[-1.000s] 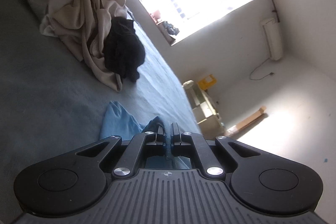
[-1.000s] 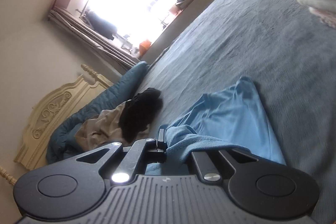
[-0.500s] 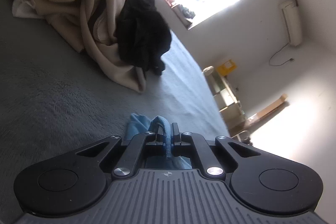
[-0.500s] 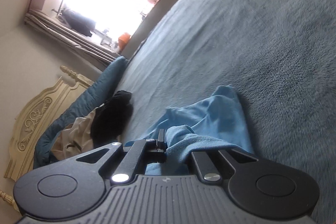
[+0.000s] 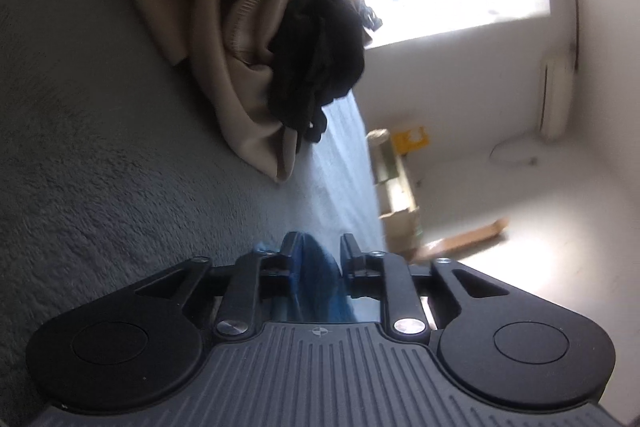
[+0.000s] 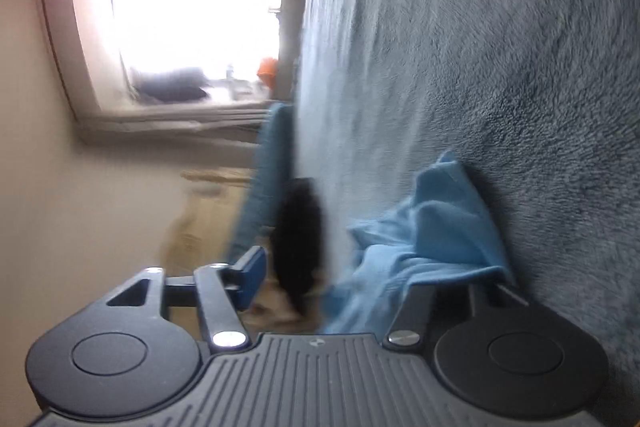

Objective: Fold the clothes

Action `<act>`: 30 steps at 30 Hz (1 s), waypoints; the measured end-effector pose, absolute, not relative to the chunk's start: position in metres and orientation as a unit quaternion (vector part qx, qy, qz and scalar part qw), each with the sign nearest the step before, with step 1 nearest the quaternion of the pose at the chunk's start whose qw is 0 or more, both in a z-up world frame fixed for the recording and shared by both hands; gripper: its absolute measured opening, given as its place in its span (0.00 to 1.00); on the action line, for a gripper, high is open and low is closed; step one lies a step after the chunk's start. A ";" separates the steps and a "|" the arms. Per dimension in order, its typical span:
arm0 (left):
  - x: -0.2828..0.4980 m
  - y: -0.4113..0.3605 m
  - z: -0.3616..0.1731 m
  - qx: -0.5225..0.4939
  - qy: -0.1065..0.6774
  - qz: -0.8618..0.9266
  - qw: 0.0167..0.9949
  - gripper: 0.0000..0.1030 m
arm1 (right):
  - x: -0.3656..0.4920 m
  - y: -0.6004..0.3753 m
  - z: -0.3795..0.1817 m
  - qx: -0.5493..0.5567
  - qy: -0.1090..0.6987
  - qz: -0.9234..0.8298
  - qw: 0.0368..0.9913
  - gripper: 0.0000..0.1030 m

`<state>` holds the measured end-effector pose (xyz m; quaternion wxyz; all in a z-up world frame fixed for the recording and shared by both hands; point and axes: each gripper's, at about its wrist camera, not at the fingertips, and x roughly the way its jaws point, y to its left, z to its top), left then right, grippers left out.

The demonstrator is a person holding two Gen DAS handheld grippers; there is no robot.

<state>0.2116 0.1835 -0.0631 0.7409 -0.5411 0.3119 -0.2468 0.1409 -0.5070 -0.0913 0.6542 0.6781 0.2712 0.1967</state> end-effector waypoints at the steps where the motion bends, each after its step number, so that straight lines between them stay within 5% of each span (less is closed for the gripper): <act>1: 0.211 0.187 -0.064 -0.552 0.307 -0.244 0.736 0.26 | 0.141 -0.510 -0.096 0.694 0.266 0.200 0.639 0.64; 9: 0.193 0.205 -0.053 -0.570 0.282 -0.225 0.738 0.30 | 0.138 -0.517 -0.109 0.747 0.250 0.187 0.587 0.78; 14: 0.159 0.213 -0.022 -0.517 0.288 -0.209 0.779 0.33 | 0.142 -0.498 -0.083 0.688 0.324 0.146 0.633 0.82; 19: 0.106 0.214 0.007 -0.416 0.327 -0.202 0.824 0.36 | 0.146 -0.476 -0.052 0.577 0.423 0.101 0.692 0.98; 25: 0.046 0.196 0.006 -0.327 0.365 -0.223 0.843 0.37 | 0.120 -0.454 -0.020 0.493 0.472 0.077 0.727 0.98; 30: 0.006 0.192 0.000 -0.328 0.366 -0.234 0.839 0.37 | 0.045 -0.458 0.016 0.497 0.417 0.073 0.758 0.99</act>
